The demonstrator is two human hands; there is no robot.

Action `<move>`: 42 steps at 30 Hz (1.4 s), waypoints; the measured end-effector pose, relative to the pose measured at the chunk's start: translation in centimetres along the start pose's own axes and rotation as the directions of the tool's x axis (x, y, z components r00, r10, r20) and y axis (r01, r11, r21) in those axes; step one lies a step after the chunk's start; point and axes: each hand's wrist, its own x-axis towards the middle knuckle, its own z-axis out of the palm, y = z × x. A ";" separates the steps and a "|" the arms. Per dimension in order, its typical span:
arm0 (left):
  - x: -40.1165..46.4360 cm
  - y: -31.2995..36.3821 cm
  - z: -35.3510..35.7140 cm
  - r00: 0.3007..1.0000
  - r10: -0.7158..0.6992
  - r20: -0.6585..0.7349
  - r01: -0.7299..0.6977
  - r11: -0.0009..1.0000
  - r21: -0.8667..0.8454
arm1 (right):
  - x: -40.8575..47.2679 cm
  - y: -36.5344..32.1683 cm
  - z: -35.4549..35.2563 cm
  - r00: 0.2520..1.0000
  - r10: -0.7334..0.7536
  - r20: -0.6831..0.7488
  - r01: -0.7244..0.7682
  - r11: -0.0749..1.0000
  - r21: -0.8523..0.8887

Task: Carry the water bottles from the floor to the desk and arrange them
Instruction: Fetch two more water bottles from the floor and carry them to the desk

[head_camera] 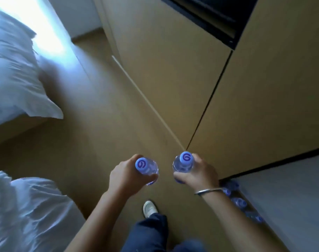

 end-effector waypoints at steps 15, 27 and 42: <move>7.0 -10.7 -17.9 0.898 -0.197 -0.392 0.196 0.980 -0.043 | 9.2 -24.9 1.2 0.873 -0.484 0.059 0.451 0.848 0.280; 26.7 -10.0 -27.4 0.880 -0.223 -0.419 0.249 0.969 0.007 | 28.6 -38.2 3.4 0.800 -0.550 0.238 0.535 0.835 0.128; 46.4 -11.8 -38.2 0.849 -0.270 -0.454 0.289 0.957 -0.028 | 48.4 -53.2 6.1 0.745 -0.590 0.310 0.592 0.800 0.100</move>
